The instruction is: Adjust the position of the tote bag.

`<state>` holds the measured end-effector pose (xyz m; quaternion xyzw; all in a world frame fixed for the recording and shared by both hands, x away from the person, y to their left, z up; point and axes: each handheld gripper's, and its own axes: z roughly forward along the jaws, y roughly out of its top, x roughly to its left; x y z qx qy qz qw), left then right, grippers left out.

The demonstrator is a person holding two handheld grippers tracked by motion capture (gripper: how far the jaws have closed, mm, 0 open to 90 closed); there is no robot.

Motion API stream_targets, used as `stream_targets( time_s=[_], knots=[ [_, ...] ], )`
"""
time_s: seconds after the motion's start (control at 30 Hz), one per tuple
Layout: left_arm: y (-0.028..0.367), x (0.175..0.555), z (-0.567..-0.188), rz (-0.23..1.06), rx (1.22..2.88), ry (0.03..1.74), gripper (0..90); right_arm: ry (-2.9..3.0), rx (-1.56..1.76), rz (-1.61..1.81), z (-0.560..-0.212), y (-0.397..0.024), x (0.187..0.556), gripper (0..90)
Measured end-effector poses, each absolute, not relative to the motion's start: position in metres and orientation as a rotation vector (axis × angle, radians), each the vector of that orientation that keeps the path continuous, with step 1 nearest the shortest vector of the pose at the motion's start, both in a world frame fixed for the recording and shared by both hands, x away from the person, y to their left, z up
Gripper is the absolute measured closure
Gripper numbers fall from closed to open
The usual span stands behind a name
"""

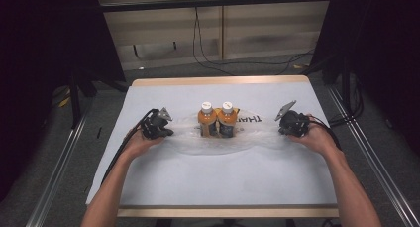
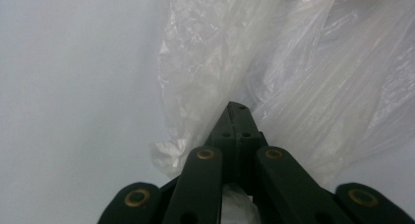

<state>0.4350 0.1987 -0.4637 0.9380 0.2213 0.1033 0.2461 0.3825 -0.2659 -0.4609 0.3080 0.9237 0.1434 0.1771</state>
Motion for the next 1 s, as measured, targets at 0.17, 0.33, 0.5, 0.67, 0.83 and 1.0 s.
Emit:
stream_targets(
  time_s=[0.17, 0.33, 0.5, 0.67, 0.83, 1.0],
  knots=[
    [0.199, 0.433, -0.463, 0.284, 2.562, 0.634, 90.0, 2.61, 0.871, 0.423, -0.461, -0.268, 0.381, 90.0],
    [0.198, 0.432, -0.463, 0.303, 2.566, 0.625, 90.0, 2.604, 0.882, 0.439, -0.461, -0.27, 0.379, 90.0],
    [0.202, 0.427, -0.464, 0.26, 2.488, 0.651, 90.0, 2.588, 0.899, 0.456, -0.462, -0.269, 0.378, 90.0],
    [0.206, 0.423, -0.468, 0.239, 2.372, 0.691, 90.0, 2.562, 0.953, 0.56, -0.46, -0.273, 0.376, 90.0],
    [0.21, 0.42, -0.46, 0.218, 2.304, 0.663, 87.7, 2.526, 0.949, 0.677, -0.453, -0.276, 0.37, 90.0],
    [0.207, 0.412, -0.453, 0.223, 2.257, 0.63, 87.7, 2.489, 0.958, 0.804, -0.448, -0.274, 0.363, 90.0]
  ],
)
